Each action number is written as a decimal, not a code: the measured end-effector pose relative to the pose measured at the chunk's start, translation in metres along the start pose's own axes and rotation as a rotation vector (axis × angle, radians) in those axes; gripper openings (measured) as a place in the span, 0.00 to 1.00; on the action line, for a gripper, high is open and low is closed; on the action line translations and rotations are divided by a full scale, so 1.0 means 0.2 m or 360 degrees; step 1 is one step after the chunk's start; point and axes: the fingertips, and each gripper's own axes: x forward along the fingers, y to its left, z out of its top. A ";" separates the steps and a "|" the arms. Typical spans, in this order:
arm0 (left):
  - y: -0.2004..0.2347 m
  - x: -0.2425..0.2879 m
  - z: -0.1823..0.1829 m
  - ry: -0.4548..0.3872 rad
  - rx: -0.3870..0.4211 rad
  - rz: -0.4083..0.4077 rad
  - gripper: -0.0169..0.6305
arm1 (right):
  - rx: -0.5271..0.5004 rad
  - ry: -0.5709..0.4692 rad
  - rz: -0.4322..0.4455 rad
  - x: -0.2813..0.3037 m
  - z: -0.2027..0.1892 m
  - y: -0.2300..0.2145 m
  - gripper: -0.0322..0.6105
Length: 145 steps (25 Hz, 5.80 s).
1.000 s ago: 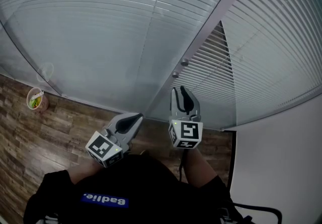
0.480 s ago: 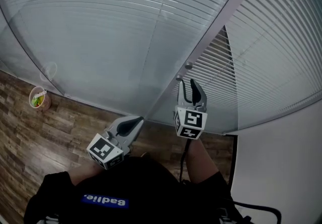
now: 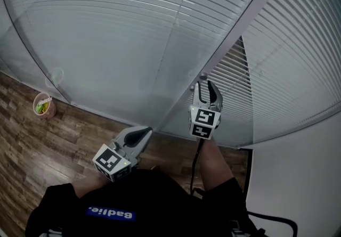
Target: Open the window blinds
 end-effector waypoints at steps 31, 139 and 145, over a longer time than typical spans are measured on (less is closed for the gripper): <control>0.07 -0.04 0.00 0.0004 -0.0020 0.0049 0.03 | -0.0218 0.0089 -0.0157 0.15 -0.04 -0.04 0.26; 0.01 -0.07 -0.06 0.0033 -0.0133 -0.0015 0.03 | -0.0003 0.0001 -0.0116 0.14 -0.02 -0.04 0.25; 0.00 -0.08 -0.05 0.0026 -0.0115 -0.0016 0.03 | 0.0269 -0.0043 -0.0067 0.13 -0.01 -0.07 0.25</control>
